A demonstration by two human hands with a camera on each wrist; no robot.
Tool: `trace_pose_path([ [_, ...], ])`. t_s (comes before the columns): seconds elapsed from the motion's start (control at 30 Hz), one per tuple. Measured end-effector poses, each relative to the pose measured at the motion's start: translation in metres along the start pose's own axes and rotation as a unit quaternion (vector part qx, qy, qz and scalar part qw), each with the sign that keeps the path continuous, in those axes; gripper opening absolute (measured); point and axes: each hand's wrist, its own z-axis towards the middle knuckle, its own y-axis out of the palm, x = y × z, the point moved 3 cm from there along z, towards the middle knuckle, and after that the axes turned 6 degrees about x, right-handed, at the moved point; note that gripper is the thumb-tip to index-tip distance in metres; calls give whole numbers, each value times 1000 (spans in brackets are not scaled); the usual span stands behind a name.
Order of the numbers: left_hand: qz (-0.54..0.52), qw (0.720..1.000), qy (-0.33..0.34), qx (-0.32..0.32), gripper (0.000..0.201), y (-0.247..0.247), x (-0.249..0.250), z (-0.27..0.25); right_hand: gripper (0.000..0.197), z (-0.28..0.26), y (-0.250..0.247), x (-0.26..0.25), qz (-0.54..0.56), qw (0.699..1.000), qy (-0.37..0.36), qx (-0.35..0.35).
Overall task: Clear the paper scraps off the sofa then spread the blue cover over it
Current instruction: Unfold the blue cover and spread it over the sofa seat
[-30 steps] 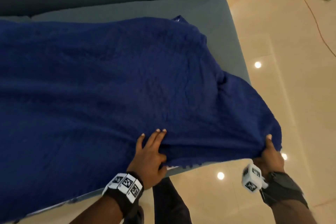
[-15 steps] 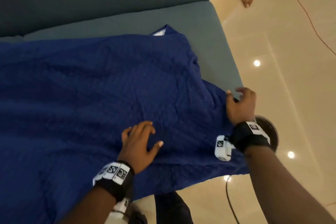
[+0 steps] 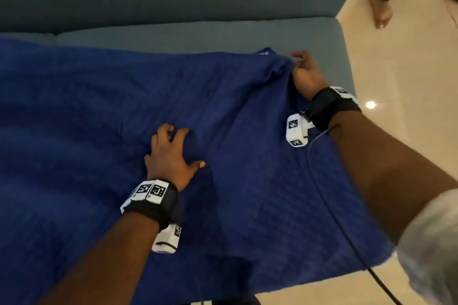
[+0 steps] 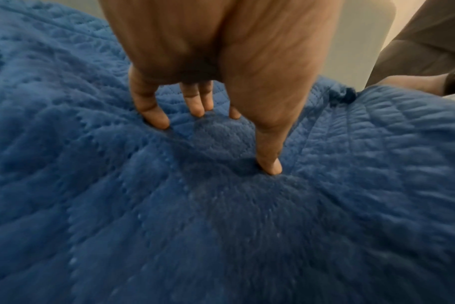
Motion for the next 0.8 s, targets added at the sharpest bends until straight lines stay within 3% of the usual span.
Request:
trace_pose_path([
  [0.1,-5,1000,-12,-18,92,-4,4,8,50,-18,-9,-5,-62,986,-70,-138],
  [0.17,-34,999,-16,-11,89,-13,8,18,37,-37,-19,-11,-126,966,-138,-176],
  [0.23,-80,996,8,50,80,-32,16,32,31,-54,-32,-17,-131,967,-180,-120],
  [0.33,-124,974,109,157,66,-70,36,57,29,-98,-40,-32,-112,964,-243,8],
  [0.4,-170,958,160,166,56,-88,50,79,33,-137,-29,-39,-121,948,-293,-16],
  [0.47,-189,953,204,118,42,-93,64,101,41,-168,-9,-38,-111,936,-299,-152],
  [0.53,-133,963,235,13,41,-87,74,114,42,-189,2,-33,-73,933,-229,-269],
  [0.57,-71,967,240,-44,45,-81,75,116,38,-192,2,-34,-33,940,-177,-289],
  [0.63,53,963,233,-123,61,-68,67,115,26,-186,-2,-38,70,965,-78,-240],
  [0.73,100,959,236,-122,78,-51,49,103,3,-161,-12,-54,130,990,-51,-31],
  [0.8,109,961,226,-120,89,-42,41,95,24,-141,-9,-63,88,993,-62,47],
])
